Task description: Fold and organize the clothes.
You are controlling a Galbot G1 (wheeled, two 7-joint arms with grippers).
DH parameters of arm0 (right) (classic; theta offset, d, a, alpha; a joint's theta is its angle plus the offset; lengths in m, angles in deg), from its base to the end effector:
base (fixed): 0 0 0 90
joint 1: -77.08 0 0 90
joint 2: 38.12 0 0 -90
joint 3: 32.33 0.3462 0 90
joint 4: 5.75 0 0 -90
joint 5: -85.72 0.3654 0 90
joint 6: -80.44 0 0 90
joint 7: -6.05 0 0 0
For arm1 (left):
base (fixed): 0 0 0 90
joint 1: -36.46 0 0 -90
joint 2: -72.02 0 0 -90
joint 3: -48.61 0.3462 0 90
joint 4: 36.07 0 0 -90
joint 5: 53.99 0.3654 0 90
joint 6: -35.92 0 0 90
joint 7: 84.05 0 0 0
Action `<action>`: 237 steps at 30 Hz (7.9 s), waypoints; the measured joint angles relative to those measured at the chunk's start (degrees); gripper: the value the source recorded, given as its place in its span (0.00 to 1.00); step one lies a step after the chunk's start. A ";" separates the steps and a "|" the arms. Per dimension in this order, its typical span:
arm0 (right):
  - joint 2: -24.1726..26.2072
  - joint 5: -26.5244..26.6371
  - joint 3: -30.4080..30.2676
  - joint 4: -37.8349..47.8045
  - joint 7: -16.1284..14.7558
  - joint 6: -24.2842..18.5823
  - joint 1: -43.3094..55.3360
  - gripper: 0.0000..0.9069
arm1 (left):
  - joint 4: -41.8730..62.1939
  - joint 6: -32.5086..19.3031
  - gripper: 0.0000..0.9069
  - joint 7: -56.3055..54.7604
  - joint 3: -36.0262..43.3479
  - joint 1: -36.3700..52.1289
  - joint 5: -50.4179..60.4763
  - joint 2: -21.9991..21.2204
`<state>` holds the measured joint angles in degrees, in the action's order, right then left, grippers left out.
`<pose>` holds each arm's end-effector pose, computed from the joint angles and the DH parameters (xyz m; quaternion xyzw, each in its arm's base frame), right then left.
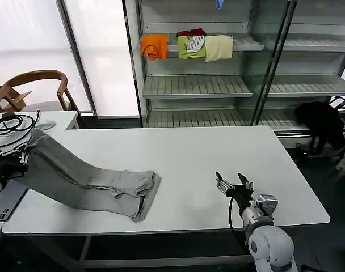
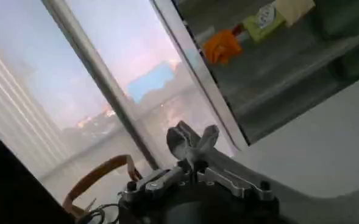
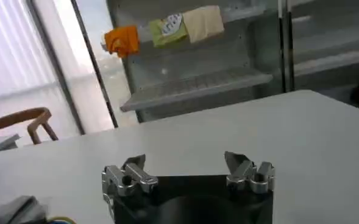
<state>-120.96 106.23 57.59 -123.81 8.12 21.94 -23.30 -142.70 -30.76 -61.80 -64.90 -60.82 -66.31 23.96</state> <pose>0.2860 -0.0213 -0.2283 0.0605 -0.9853 -0.0980 0.1265 0.3075 0.2654 -0.1264 -0.0346 -0.9651 -0.2458 0.0839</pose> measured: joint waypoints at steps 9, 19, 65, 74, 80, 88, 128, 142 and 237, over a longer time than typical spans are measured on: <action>0.41 -0.15 0.20 -0.73 -0.75 -0.33 -0.83 1.00 | -10.65 5.46 0.02 -3.53 9.58 0.36 0.73 -7.28; 0.76 -0.37 0.28 -0.73 -1.11 -1.14 -1.56 1.00 | -13.35 8.03 0.02 -7.31 21.53 0.01 5.71 -16.92; -0.19 -3.70 0.23 1.35 -1.89 -2.64 -1.50 1.00 | -2.94 1.54 1.00 -13.16 15.35 -1.58 -4.19 -23.42; 0.12 -2.93 0.97 1.00 -1.63 -2.15 -2.34 1.00 | 3.86 -0.90 1.00 -12.65 11.19 -1.22 -5.83 -22.41; 0.44 -1.99 1.23 0.72 -1.69 -1.65 -2.66 1.00 | 5.94 -1.63 1.00 -11.50 10.42 -1.89 -5.51 -22.30; 0.80 -0.87 1.61 0.30 -1.60 -0.94 -3.01 1.00 | 6.66 -1.70 0.31 -9.49 10.58 -3.16 -4.09 -22.65; 0.92 0.74 1.03 0.60 -1.25 -0.27 -1.94 1.00 | 2.60 0.16 0.02 -1.98 -2.82 0.15 3.19 -11.11; 1.87 1.14 1.24 2.87 -1.26 -1.36 -2.18 1.00 | -6.52 0.25 0.02 0.27 -3.58 -0.21 12.35 -7.98; -3.56 12.93 -9.29 5.90 2.39 0.97 -0.46 1.00 | -6.57 0.24 1.00 -16.00 16.30 1.19 4.27 -29.25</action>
<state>-124.51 119.16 48.30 -117.91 10.51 22.91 -23.77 -149.27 -30.52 -77.80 -48.60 -59.64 -62.04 -5.29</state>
